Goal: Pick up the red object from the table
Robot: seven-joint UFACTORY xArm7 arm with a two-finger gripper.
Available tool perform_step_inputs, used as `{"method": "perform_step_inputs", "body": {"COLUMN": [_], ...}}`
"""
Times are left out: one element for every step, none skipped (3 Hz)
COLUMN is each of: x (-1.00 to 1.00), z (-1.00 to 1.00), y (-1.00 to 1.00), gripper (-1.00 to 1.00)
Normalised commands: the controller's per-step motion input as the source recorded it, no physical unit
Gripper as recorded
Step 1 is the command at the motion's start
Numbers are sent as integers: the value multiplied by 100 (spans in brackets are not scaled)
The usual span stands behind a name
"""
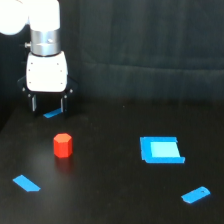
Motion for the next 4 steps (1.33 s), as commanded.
{"method": "perform_step_inputs", "body": {"x": [28, 32, 23, 26], "z": [-23, -8, -21, -7], "y": [-91, -95, -91, -90], "gripper": [100, 100, 99, 100]}}
